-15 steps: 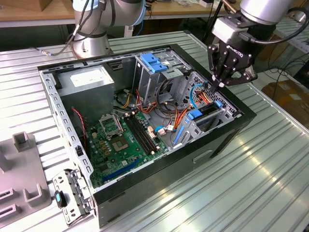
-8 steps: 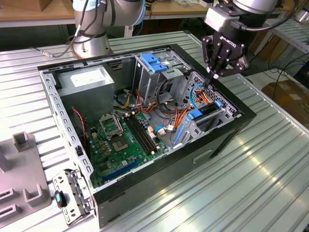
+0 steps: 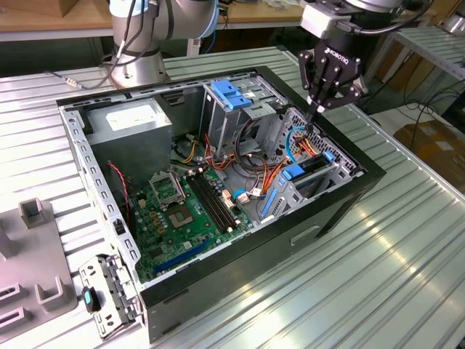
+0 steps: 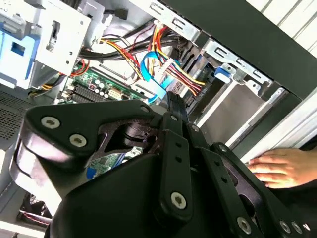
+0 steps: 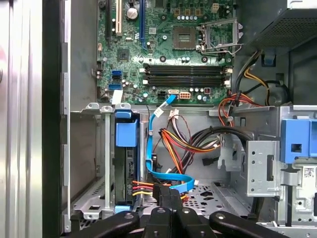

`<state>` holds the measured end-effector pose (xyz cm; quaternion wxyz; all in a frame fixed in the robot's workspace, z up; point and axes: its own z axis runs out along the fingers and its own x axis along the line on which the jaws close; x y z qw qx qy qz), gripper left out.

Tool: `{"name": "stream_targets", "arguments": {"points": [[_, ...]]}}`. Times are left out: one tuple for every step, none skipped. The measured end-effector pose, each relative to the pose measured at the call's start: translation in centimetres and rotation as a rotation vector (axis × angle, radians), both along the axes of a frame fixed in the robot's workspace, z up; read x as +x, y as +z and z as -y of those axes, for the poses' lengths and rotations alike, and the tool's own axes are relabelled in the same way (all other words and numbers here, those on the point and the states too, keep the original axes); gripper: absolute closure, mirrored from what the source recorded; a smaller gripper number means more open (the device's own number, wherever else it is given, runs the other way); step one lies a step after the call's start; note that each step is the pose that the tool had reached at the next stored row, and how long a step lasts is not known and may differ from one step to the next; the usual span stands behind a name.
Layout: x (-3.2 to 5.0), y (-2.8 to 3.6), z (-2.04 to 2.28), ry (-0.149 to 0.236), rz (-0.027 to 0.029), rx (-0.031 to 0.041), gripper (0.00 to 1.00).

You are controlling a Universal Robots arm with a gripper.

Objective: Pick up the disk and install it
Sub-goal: 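Insert the second disk wire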

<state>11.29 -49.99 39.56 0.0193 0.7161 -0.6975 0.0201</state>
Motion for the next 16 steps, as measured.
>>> {"name": "stream_targets", "arguments": {"points": [[0.02,0.0,-0.03,0.0,0.0,-0.0059,0.89],[0.03,-0.04,-0.04,0.0,0.0,-0.0136,0.89],[0.05,-0.1,-0.04,0.0,0.0,-0.0198,0.83],[0.09,-0.09,-0.12,0.0,0.0,-0.0236,0.83],[0.11,-0.09,-0.18,0.0,0.0,-0.0255,0.76],[0.15,-0.1,-0.25,0.0,0.0,-0.0268,0.76],[0.19,-0.11,-0.34,0.0,0.0,-0.029,0.76],[0.2,-0.15,-0.39,0.0,0.0,-0.0326,0.75],[0.2,-0.26,-0.47,0.0,0.0,-0.0386,0.75],[0.2,-0.41,-0.57,0.0,0.0,-0.0429,0.75],[0.21,-0.56,-0.64,0.0,0.0,-0.0461,0.69],[0.2,-0.63,-0.74,0.0,0.0,-0.0529,0.69],[0.2,-0.65,-0.92,0.0,0.0001,-0.0677,0.69],[0.2,-0.67,-1.17,0.0,0.0,-0.0862,0.69],[0.2,-0.72,-1.47,0.0,-0.0001,-0.107,0.69],[0.2,-0.79,-1.69,0.0,-0.0002,-0.1199,0.69]]}}
